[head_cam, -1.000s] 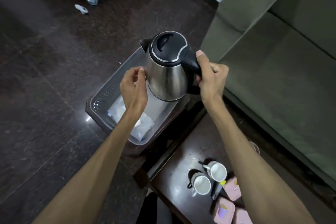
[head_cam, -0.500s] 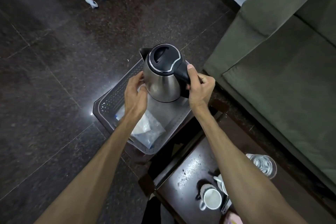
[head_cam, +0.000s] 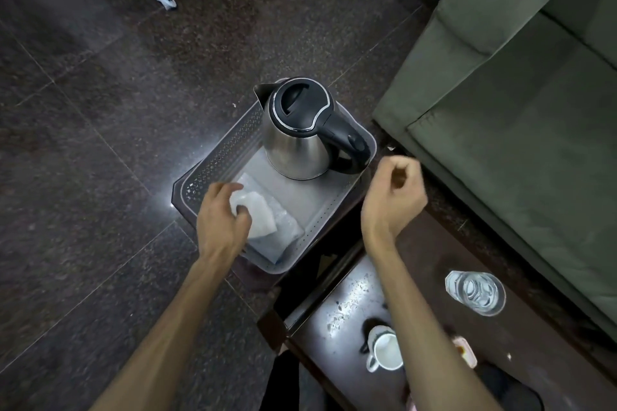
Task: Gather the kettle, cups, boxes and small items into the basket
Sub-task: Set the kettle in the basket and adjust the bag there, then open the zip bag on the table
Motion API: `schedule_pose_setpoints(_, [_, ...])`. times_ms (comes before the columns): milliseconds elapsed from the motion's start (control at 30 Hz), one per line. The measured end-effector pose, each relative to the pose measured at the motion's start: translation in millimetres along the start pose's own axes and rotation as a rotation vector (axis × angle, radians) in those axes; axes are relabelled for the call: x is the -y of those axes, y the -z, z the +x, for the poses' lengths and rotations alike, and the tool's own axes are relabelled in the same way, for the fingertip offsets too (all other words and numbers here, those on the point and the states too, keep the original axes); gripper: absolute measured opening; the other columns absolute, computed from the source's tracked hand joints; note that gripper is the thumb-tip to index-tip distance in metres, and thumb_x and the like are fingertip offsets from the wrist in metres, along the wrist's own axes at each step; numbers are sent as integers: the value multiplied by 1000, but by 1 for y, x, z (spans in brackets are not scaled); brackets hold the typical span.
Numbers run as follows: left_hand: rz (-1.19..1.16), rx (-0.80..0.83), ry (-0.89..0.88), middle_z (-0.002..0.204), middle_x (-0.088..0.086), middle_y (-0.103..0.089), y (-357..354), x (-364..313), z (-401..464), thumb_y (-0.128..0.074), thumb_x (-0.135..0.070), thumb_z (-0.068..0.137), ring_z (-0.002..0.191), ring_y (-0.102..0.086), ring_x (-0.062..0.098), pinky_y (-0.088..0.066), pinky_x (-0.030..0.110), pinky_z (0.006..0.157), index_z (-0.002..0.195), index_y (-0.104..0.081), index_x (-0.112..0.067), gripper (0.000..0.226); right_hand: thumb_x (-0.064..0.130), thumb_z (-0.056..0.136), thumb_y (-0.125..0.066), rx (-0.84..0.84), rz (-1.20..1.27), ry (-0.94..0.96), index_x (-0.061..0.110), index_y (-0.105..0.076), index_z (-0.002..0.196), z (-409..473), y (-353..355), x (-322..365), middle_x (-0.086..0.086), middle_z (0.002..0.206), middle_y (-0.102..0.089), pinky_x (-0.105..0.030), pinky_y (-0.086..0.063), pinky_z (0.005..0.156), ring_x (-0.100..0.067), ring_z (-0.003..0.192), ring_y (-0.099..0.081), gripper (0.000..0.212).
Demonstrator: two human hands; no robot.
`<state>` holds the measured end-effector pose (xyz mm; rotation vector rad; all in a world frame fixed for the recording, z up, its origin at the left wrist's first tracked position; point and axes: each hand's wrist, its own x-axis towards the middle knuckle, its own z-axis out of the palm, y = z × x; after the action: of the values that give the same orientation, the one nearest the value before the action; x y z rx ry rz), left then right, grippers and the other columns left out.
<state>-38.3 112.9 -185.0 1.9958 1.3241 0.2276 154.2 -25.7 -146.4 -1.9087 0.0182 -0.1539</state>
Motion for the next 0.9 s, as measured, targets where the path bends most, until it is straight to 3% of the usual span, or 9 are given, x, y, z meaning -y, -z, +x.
schedule_pose_setpoints(67, [70, 20, 3, 131, 6, -58, 3, 10, -8, -61, -3, 83, 111, -61, 32, -54, 48, 89, 124, -67, -11, 42, 13, 85, -64, 114, -96, 67, 17, -66, 74, -29, 10, -2, 7, 64, -63, -24, -50, 60, 1, 58, -56, 12])
schedule_pose_setpoints(167, [130, 42, -34, 133, 10, -57, 3, 16, -12, -61, 0, 81, 112, -61, 34, -55, 49, 88, 126, -66, -8, 46, 20, 83, -70, 594, -304, 15, 20, -72, 84, -67, 4, -5, 4, 76, -74, -33, -59, 69, -14, 70, -71, 3])
schedule_pose_setpoints(267, [143, 43, -44, 134, 11, -56, 3, 16, -13, -61, 3, 78, 114, -60, 33, -54, 48, 88, 127, -65, -7, 50, 27, 87, -71, 975, -623, 47, 16, -67, 123, -88, -28, -7, -7, 120, -72, -38, -57, 91, -29, 107, -70, 38])
schedule_pose_setpoints(333, [137, 37, -35, 134, 11, -56, 4, 15, -14, -60, 4, 77, 113, -61, 33, -53, 46, 89, 127, -64, -6, 51, 28, 89, -71, 1083, -743, 75, 9, -59, 134, -97, -50, -7, -12, 133, -65, -42, -53, 99, -34, 120, -63, 51])
schedule_pose_setpoints(433, [115, 34, -33, 134, 11, -56, 6, 15, -15, -58, 6, 76, 112, -61, 32, -53, 46, 89, 127, -64, -5, 54, 26, 87, -71, 1063, -874, 119, 6, -62, 130, -103, -69, -12, -14, 132, -63, -42, -45, 110, -33, 125, -59, 48])
schedule_pose_setpoints(533, [76, 22, -35, 134, 10, -57, 11, 17, -17, -57, 6, 74, 110, -62, 32, -53, 47, 91, 128, -63, -6, 56, 19, 87, -64, 1010, -831, 62, 11, -75, 111, -99, -69, -16, -14, 116, -73, -39, -51, 103, -35, 113, -66, 28])
schedule_pose_setpoints(700, [-96, -66, 44, 132, 8, -59, 15, 15, -23, -53, 10, 79, 107, -61, 24, -54, 47, 100, 131, -62, -8, 56, 13, 95, -60, 966, -378, -256, 14, -66, 95, -75, -39, -20, -10, 87, -76, -36, -56, 72, -24, 76, -69, 6])
schedule_pose_setpoints(833, [-313, -109, 175, 124, 5, -66, 9, -5, -32, -58, 3, 87, 106, -65, 18, -55, 29, 92, 125, -66, -15, 43, 10, 97, -64, 895, -29, -468, 15, -69, 88, -54, 7, -14, 2, 79, -73, -25, -50, 64, -11, 71, -65, 12])
schedule_pose_setpoints(900, [-459, -55, 227, 118, 5, -71, -1, -23, -41, -63, -5, 93, 104, -69, 17, -57, 29, 90, 121, -68, -14, 30, 9, 95, -65, 869, 73, -576, 18, -71, 82, -47, 33, -12, 6, 76, -69, -20, -46, 58, -5, 67, -61, 18])
